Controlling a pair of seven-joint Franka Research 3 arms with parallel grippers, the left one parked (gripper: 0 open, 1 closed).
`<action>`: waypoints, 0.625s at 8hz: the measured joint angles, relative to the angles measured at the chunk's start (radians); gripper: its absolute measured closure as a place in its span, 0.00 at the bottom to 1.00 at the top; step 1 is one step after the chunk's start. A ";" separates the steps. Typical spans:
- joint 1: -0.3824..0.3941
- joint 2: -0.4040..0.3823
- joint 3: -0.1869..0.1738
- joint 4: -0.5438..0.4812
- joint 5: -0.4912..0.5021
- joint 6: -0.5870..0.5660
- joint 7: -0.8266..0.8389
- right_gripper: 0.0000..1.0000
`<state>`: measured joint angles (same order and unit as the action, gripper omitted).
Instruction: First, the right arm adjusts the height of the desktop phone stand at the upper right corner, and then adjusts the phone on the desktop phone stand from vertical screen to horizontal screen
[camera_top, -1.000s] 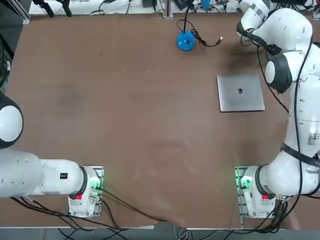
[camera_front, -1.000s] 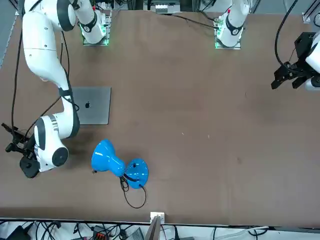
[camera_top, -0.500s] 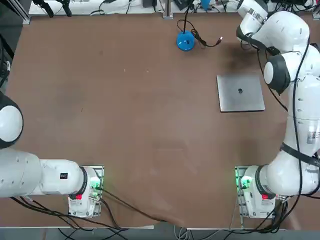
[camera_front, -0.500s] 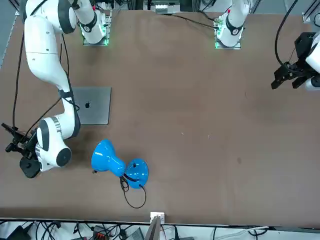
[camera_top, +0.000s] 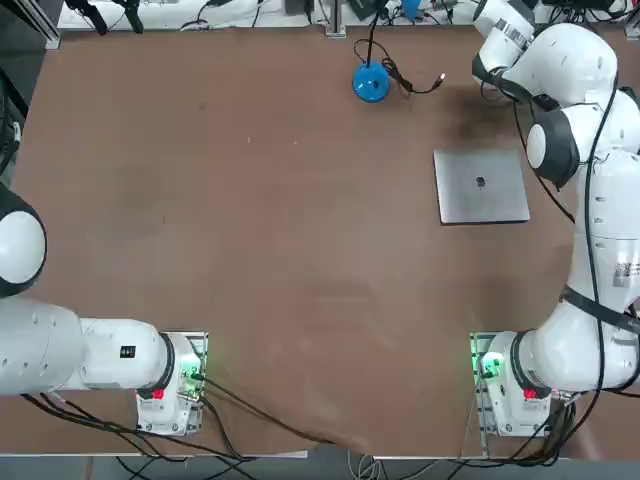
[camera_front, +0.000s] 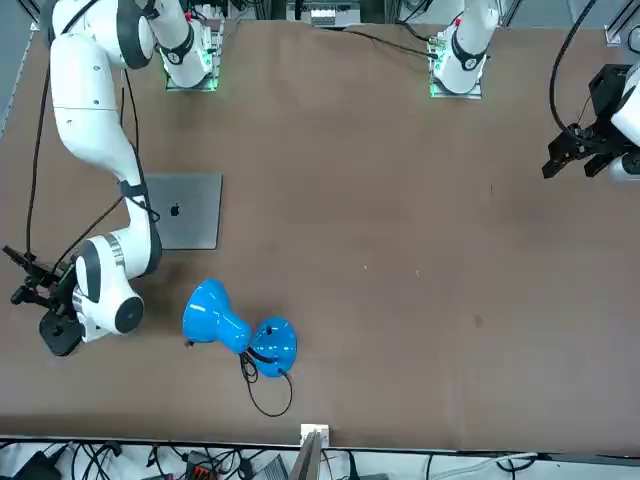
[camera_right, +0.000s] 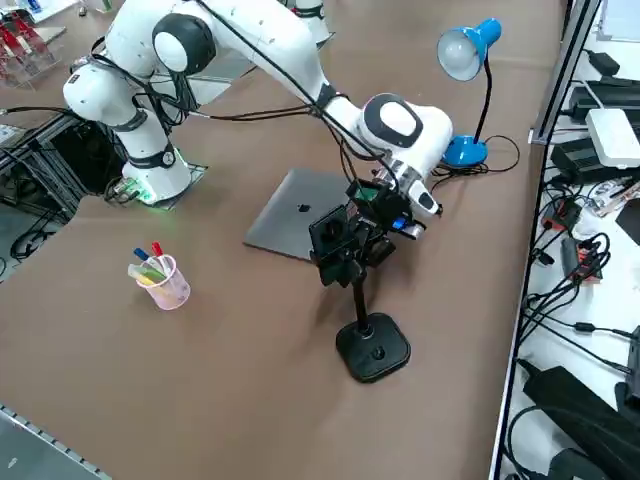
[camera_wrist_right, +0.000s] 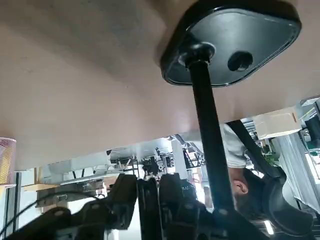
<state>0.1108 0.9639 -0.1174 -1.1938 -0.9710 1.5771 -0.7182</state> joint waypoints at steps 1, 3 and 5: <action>0.001 0.000 0.001 0.002 0.000 0.000 0.000 0.78; 0.000 0.001 0.005 0.012 0.001 0.005 0.000 0.83; -0.001 0.001 0.008 0.040 0.028 0.016 0.000 0.83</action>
<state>0.1099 0.9650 -0.1091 -1.1536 -0.9432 1.5934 -0.7182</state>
